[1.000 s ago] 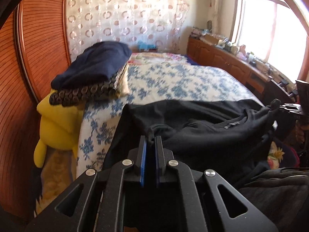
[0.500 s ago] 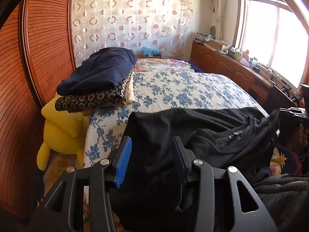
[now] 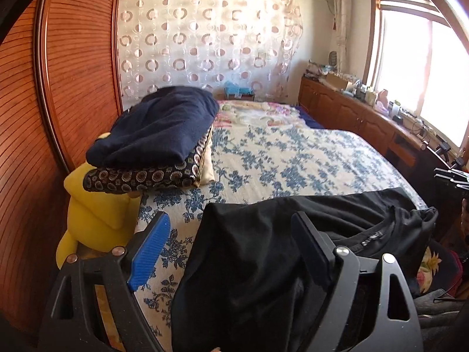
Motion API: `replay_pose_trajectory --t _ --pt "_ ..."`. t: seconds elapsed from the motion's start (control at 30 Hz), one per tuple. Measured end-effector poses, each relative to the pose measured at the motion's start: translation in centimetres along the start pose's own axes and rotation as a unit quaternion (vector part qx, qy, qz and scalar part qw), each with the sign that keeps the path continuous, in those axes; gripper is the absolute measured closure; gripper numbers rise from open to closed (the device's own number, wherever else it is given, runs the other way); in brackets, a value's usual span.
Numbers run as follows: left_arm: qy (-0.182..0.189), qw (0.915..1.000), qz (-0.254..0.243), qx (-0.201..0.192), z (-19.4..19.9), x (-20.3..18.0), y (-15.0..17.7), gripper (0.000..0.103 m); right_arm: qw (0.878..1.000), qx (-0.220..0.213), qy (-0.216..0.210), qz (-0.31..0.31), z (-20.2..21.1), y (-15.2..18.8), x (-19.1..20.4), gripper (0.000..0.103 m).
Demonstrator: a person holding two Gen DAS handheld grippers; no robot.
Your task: Fold small clothes
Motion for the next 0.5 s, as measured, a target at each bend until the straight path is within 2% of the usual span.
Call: replay_pose_trajectory --t 0.27,0.5 --pt "0.005 0.9995 0.011 0.029 -3.6 1.5 0.2 0.018 1.000 0.014 -0.004 -0.012 -4.6 -0.5 -0.5 0.049" --pt "0.006 0.9989 0.012 0.044 -5.9 3.6 -1.7 0.018 0.999 0.049 0.004 -0.018 -7.5 -0.2 -1.9 0.046"
Point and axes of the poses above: each gripper's, at about its wrist camera, not at the fingertips, and z roughly against the way its jaws point, x to its left, y to its underside, the point moved 10 cm from there along -z, roughly the way its jaws point, and after that the axes turned 3 degrees about x, right-handed, at the moved point
